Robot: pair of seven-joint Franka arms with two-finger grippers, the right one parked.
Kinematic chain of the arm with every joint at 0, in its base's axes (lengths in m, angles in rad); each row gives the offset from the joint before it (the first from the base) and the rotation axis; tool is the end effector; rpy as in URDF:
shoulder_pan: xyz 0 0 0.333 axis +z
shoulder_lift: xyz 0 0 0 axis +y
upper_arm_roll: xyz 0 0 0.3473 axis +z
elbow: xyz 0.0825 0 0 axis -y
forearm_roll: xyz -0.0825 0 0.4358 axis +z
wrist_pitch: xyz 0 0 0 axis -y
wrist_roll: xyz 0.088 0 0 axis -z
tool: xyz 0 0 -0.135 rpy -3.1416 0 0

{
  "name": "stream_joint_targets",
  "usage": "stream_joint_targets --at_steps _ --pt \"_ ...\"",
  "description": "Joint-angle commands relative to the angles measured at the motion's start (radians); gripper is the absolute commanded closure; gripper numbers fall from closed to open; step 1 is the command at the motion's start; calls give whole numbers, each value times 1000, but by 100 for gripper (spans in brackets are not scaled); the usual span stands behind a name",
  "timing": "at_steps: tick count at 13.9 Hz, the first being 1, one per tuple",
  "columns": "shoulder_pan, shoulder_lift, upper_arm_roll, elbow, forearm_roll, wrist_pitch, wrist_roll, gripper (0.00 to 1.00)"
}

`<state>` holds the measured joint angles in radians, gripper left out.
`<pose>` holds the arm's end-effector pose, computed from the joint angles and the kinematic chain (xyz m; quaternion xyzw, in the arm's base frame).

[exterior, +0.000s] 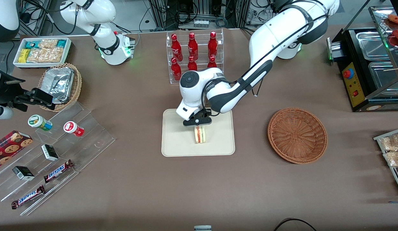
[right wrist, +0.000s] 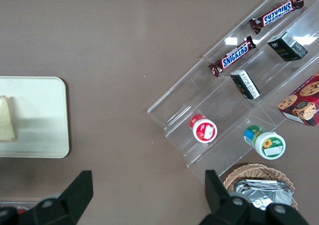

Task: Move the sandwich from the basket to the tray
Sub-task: 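Open the left gripper to release the sandwich upright on the tray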

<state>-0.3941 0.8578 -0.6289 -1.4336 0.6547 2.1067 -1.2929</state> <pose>0.5165 -0.5934 0.2097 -0.9978 -0.0473 -0.0424 0.0193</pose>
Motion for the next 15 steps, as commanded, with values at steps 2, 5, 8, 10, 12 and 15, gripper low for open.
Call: stream_joint_targets --at_steps 2,5,8,10,12,15 --pt "-51 14 48 41 13 38 -8 77" --pt "-40 -12 46 41 5 23 -14 0" --pt "-35 -121 47 41 -90 -106 -5 0" --pt "-35 -228 89 33 -183 -192 -3 0" --pt "-34 -323 135 30 -265 -282 12 0" --pt "-35 -462 295 24 -430 -426 206 0"
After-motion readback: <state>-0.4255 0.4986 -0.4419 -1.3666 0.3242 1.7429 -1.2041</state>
